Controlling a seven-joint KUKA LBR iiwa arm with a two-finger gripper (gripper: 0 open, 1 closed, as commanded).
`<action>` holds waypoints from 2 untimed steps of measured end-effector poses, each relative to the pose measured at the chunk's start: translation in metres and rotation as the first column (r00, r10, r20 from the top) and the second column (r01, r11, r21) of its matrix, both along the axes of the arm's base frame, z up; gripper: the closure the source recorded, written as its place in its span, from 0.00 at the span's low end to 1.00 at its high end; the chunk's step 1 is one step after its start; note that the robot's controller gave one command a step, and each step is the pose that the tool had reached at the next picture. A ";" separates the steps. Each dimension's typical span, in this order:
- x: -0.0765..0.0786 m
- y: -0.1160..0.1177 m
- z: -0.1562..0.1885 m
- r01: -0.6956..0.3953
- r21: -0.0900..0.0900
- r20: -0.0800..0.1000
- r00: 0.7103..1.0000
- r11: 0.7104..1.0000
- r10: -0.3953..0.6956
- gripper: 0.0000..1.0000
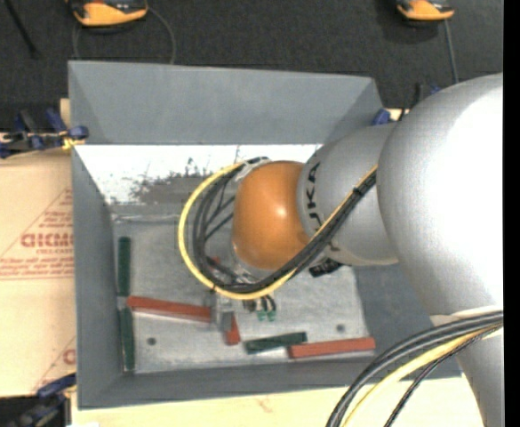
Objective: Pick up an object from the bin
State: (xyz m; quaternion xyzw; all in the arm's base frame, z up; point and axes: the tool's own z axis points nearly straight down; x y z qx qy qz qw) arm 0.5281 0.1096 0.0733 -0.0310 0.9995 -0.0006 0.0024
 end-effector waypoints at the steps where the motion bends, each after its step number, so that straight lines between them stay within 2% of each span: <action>1: -0.001 0.001 -0.002 0.001 0.001 -0.001 1.000 1.000 -0.001 0.00; 2: 0.000 0.001 -0.001 0.002 0.002 0.001 1.000 1.000 -0.002 1.00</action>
Offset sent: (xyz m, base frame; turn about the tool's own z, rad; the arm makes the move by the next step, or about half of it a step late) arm 0.0000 0.0000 0.0000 0.0000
